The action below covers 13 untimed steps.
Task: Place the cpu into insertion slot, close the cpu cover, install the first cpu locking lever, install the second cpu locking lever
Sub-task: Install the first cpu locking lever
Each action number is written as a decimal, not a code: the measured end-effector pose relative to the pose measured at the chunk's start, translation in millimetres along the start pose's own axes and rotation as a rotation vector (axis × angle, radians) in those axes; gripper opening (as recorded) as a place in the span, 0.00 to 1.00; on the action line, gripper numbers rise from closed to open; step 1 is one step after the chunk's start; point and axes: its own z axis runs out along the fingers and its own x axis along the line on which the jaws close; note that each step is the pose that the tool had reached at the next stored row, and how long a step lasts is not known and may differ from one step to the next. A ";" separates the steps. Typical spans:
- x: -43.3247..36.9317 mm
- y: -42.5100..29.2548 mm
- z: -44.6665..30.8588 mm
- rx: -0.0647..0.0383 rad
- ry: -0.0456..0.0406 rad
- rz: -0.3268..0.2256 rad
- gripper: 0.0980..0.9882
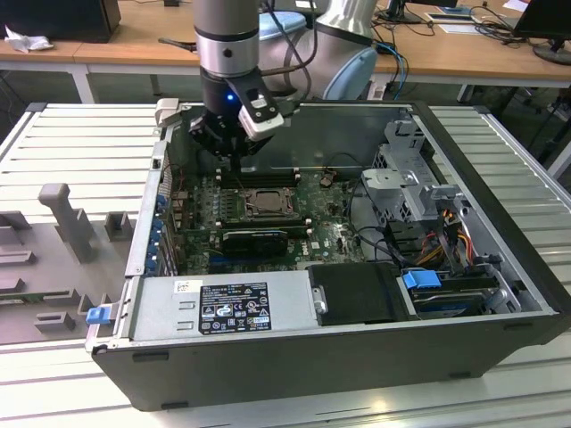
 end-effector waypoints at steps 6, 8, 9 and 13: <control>17.6 1.7 6.4 0.000 -0.0006 -0.003 0.01; 19.2 8.4 11.7 0.000 -0.0007 -0.005 0.01; 19.3 13.2 12.7 0.000 -0.0005 -0.005 0.01; 8.0 24.5 14.1 0.000 -0.0006 -0.005 0.01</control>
